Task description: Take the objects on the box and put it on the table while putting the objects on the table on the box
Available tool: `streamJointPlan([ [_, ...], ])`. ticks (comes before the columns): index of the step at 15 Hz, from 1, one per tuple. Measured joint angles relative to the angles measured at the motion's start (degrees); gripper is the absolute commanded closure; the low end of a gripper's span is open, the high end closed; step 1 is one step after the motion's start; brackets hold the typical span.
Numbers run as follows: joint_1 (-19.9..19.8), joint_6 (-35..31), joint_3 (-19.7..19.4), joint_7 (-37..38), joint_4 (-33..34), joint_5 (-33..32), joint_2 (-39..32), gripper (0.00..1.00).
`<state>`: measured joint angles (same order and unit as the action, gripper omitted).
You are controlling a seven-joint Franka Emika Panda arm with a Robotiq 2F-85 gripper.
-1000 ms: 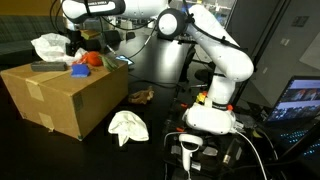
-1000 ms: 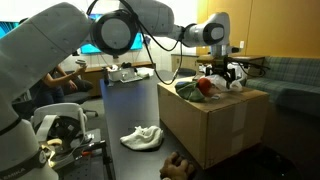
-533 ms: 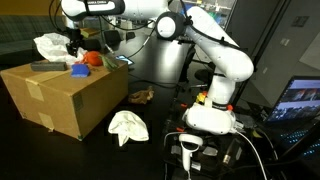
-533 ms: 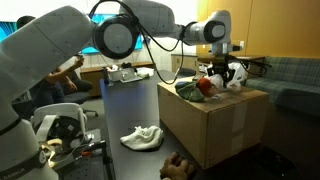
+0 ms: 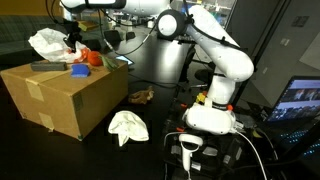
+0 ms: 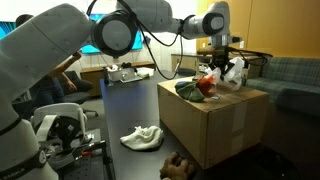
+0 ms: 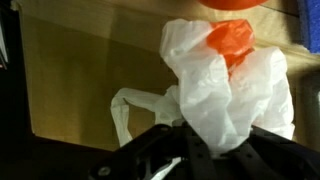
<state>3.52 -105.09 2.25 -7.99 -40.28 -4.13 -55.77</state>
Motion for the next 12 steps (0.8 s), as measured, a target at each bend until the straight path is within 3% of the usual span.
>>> streamJointPlan([
  [8,3.61,-0.5,-0.34,3.35,-0.43,-1.08,5.17,0.92],
  [12,7.11,-0.42,-0.25,3.51,-3.89,-2.25,9.47,0.92],
])
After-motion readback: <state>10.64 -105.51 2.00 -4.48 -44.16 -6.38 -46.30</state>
